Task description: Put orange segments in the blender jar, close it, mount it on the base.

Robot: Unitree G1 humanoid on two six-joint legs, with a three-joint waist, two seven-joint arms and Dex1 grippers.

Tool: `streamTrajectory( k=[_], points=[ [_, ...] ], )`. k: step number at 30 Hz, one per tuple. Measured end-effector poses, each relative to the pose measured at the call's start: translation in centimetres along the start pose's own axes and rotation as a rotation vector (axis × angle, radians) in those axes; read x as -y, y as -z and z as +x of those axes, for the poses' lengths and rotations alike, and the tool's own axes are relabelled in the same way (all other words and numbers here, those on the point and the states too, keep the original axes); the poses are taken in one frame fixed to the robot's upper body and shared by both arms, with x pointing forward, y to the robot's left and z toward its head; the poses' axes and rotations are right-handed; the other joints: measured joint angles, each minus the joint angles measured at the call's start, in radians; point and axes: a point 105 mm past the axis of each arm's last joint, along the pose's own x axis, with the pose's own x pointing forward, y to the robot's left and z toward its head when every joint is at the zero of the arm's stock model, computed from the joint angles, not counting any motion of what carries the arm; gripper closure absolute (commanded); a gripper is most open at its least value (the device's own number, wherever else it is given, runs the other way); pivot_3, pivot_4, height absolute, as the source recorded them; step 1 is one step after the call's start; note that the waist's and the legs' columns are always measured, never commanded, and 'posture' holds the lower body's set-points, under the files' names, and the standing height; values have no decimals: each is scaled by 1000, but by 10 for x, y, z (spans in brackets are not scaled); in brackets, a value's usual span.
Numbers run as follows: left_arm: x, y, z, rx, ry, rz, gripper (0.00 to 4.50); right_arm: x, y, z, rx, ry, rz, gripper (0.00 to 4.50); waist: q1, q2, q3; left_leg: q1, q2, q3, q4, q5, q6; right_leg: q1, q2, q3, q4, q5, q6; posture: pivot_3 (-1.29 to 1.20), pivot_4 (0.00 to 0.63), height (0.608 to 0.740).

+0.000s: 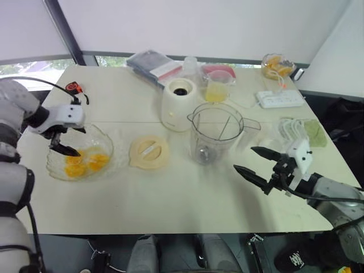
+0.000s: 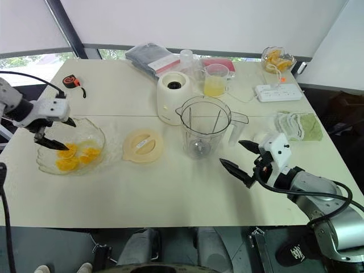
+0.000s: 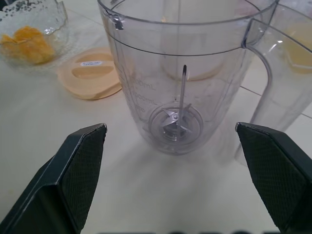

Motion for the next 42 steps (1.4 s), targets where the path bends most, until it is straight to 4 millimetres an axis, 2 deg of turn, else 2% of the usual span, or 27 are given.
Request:
streamTrajectory(
  k=[11,22,35,42],
  points=[
    [4,12,5,-141,42,105,0,-9,6,6,-17,-41,17,40,2,0,0,0,0,0,1,0,0,-1,0,0,2,0,0,0,150,740],
    [10,12,46,-139,76,95,0,-12,8,10,-26,-59,14,40,2,-1,0,1,0,-1,3,0,0,-1,1,0,10,0,1,0,150,740],
    [6,11,64,-167,36,112,0,-11,10,10,-37,-46,3,40,2,-2,0,3,0,-1,3,0,0,-1,1,0,13,-1,2,0,150,740],
    [12,15,75,-179,51,117,0,-10,11,9,-43,-41,-1,40,2,-2,0,3,0,-1,3,0,0,-1,1,0,14,-1,2,0,150,740]
  ],
)
